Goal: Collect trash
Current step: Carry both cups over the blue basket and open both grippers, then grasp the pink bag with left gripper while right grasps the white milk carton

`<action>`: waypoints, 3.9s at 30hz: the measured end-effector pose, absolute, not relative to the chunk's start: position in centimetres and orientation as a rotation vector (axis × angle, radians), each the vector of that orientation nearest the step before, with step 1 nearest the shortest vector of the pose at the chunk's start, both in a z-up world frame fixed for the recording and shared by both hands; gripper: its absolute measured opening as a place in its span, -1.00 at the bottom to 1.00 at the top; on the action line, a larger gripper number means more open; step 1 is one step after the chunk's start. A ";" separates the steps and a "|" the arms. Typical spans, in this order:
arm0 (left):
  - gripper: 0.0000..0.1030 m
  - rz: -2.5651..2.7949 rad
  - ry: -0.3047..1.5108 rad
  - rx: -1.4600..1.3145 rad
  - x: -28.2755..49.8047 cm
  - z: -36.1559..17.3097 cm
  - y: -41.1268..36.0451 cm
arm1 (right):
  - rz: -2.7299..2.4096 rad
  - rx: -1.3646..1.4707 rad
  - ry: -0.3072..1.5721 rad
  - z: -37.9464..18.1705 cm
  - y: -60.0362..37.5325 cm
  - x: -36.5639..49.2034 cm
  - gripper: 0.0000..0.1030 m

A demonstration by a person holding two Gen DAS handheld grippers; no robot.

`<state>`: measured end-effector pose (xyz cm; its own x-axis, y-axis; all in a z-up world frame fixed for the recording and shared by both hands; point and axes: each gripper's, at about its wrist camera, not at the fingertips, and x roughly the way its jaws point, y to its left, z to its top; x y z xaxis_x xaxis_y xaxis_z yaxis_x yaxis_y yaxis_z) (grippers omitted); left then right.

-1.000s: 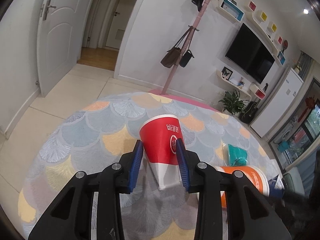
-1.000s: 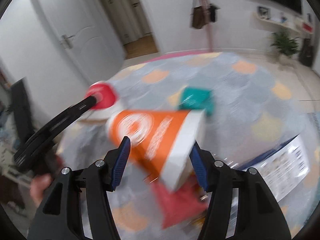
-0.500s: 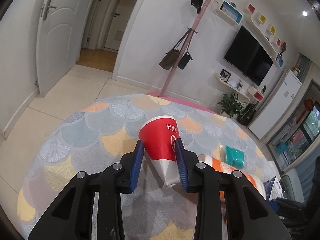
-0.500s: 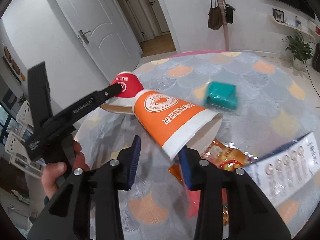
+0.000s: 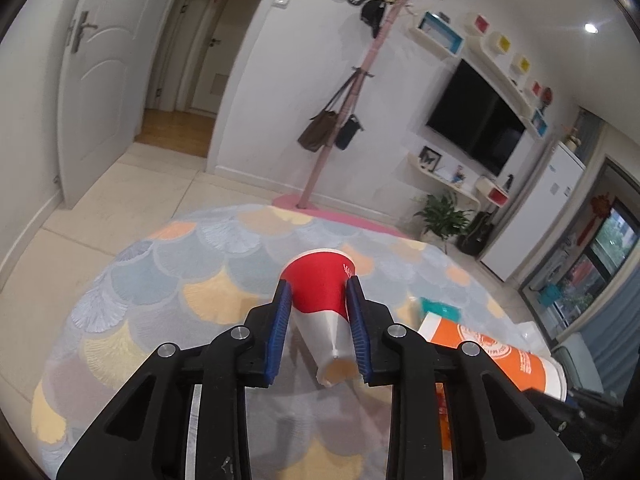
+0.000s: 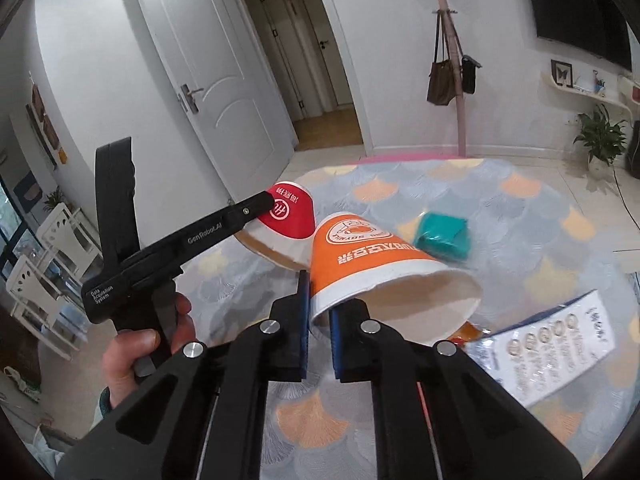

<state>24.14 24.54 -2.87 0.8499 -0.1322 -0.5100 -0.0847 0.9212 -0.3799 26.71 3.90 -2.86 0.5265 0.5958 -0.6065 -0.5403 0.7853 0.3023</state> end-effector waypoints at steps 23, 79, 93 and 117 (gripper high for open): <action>-0.48 -0.341 0.483 -0.238 20.6 4.3 9.7 | 0.379 0.237 0.479 3.6 -15.2 19.6 -0.87; 0.27 -0.671 0.681 -0.033 21.3 -0.5 -13.4 | -0.026 0.481 0.750 -5.2 -32.6 19.5 0.12; 0.37 -0.272 0.650 -0.059 18.5 -0.7 0.9 | 0.147 0.354 0.788 -4.3 -22.3 21.8 0.20; -0.41 -0.167 0.878 -0.282 22.0 -7.6 8.6 | 0.314 0.313 0.914 -7.3 -14.1 25.5 0.15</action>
<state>22.00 8.56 -7.55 0.6290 -0.2590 -0.7330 0.0288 0.9500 -0.3110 25.46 -14.09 -7.27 0.5718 0.3940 -0.7196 -0.1320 0.9099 0.3934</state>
